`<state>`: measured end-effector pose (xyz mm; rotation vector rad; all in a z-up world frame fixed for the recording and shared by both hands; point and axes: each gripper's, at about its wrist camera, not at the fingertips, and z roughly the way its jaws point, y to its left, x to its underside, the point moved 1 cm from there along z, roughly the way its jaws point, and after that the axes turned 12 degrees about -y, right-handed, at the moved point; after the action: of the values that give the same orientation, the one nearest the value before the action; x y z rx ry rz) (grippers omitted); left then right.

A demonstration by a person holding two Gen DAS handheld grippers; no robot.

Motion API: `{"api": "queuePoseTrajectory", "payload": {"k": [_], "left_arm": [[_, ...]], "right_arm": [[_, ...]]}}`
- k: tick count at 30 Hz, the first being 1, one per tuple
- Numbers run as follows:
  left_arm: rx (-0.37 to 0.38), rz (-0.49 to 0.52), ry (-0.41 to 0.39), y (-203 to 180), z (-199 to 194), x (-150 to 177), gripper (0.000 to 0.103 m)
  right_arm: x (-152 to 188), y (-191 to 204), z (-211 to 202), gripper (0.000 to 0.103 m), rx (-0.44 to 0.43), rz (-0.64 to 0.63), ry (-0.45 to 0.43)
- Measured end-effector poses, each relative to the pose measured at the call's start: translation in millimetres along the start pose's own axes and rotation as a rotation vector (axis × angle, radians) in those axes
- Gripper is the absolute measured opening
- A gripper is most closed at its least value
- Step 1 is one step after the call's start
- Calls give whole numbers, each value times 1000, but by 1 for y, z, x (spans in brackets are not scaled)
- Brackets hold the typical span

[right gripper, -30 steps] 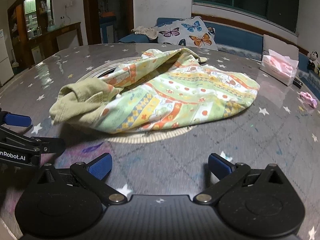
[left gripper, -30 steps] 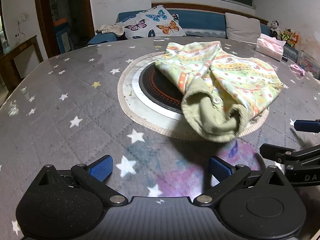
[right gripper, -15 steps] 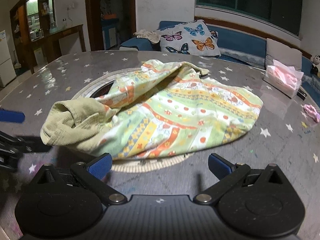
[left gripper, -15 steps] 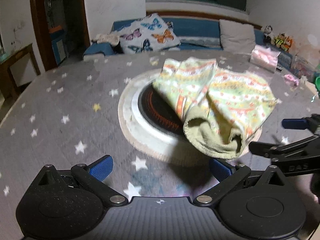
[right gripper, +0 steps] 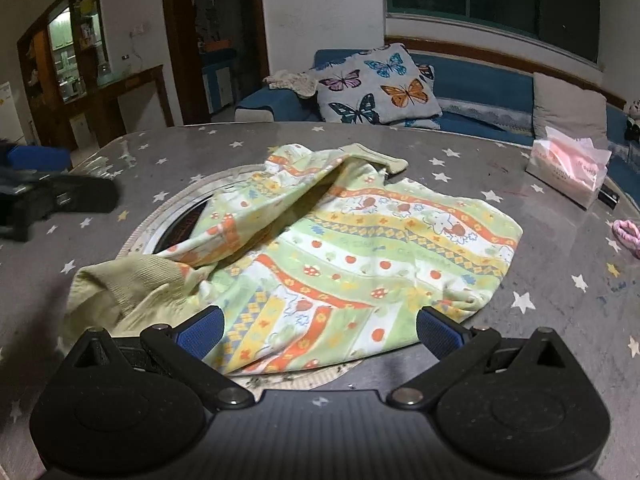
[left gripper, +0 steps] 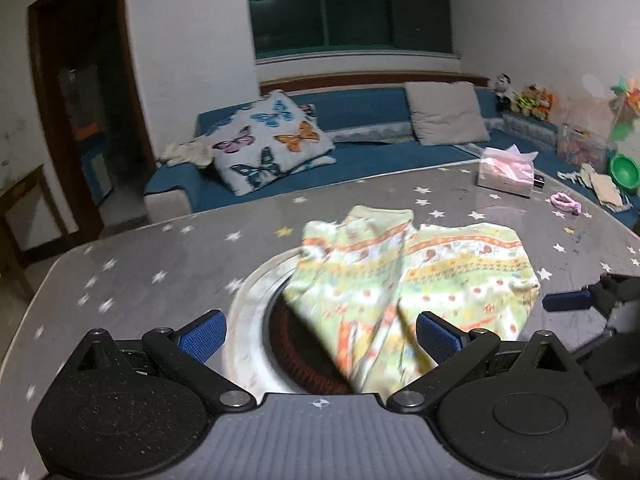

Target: Fold clothes

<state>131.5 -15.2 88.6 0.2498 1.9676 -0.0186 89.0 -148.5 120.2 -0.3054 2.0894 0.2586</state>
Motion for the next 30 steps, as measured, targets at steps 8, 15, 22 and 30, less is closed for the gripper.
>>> {"api": "queuePoseTrajectory", "payload": {"k": [8, 15, 22, 30], "left_arm": [[116, 59, 65, -35, 91, -19, 80], [127, 149, 140, -61, 157, -11, 57], [68, 56, 147, -21, 170, -1, 3], [-60, -67, 75, 49, 124, 7, 2]], "right_arm": [[-5, -22, 17, 103, 27, 33, 13], [-11, -36, 27, 99, 46, 29, 25], [-21, -49, 43, 91, 46, 42, 37], [-43, -53, 88, 70, 19, 83, 39]]}}
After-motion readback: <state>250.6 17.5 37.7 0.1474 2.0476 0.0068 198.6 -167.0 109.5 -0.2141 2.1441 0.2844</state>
